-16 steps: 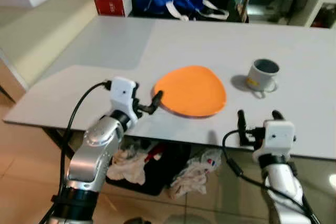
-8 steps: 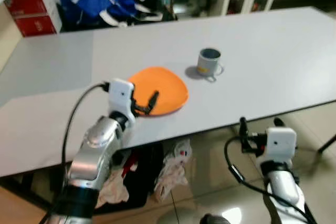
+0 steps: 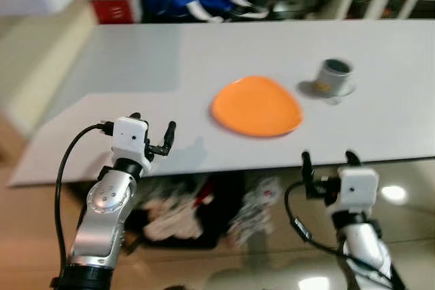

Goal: Setting the table

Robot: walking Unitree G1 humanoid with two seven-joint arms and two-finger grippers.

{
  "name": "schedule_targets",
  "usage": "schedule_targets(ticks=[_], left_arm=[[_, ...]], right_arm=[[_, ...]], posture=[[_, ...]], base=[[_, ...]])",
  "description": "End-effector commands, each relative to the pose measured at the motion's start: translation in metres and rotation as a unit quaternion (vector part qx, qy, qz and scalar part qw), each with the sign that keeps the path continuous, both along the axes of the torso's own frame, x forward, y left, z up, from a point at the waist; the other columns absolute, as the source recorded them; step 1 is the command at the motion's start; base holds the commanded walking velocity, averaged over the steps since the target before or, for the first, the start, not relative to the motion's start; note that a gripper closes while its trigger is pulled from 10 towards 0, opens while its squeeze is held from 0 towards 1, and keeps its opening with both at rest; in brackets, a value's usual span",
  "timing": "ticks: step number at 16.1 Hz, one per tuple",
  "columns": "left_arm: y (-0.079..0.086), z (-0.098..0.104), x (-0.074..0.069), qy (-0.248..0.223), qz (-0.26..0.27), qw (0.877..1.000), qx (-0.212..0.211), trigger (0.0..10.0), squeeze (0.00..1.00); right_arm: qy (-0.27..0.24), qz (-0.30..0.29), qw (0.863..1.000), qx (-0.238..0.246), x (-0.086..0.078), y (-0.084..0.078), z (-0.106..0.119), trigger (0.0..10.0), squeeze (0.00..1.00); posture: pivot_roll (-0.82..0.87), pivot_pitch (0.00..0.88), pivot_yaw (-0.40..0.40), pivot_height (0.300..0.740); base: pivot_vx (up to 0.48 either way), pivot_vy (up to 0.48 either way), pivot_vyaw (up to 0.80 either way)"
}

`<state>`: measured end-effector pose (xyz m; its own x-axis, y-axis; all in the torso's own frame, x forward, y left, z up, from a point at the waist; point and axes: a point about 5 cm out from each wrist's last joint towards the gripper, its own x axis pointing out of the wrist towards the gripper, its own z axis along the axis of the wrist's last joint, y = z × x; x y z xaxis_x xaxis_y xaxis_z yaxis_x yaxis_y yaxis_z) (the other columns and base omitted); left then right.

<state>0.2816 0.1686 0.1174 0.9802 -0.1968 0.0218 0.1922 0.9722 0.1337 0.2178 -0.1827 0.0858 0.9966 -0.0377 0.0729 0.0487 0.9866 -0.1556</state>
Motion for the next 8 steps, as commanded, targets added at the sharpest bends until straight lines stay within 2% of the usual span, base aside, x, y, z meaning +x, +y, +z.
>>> schedule_targets(ticks=[1,3,4,5,8], left_arm=[[-0.006,0.004,0.002,-0.005,-0.017,1.000,0.005,10.0,0.00],[-0.008,-0.001,0.001,0.013,-0.013,1.000,0.008,10.0,0.00],[-0.008,-0.002,0.002,0.019,-0.011,1.000,0.008,10.0,0.00],[-0.010,-0.008,0.004,0.052,0.000,0.999,-0.007,10.0,0.00],[-0.010,-0.009,0.006,0.059,0.003,0.998,-0.006,10.0,0.00]], right_arm=[[0.020,-0.004,1.000,0.001,-0.003,-0.002,-0.009,10.0,0.00],[0.024,-0.003,1.000,0.001,-0.003,-0.002,-0.011,10.0,0.00],[0.025,-0.003,1.000,0.002,-0.003,-0.002,-0.012,10.0,0.00],[0.029,0.001,1.000,0.005,-0.003,-0.002,-0.013,10.0,0.00],[0.030,0.003,1.000,0.005,-0.002,-0.001,-0.013,10.0,0.00]], posture=[[-0.09,0.000,0.018,0.740],[-0.09,0.000,0.019,0.740],[-0.09,0.000,0.018,0.740],[-0.09,0.000,0.017,0.740],[-0.09,0.000,0.018,0.740]], base=[[0.000,0.000,0.00],[0.000,0.000,0.00],[-0.289,0.386,0.00],[-0.292,0.382,0.00],[-0.280,0.394,0.00]])
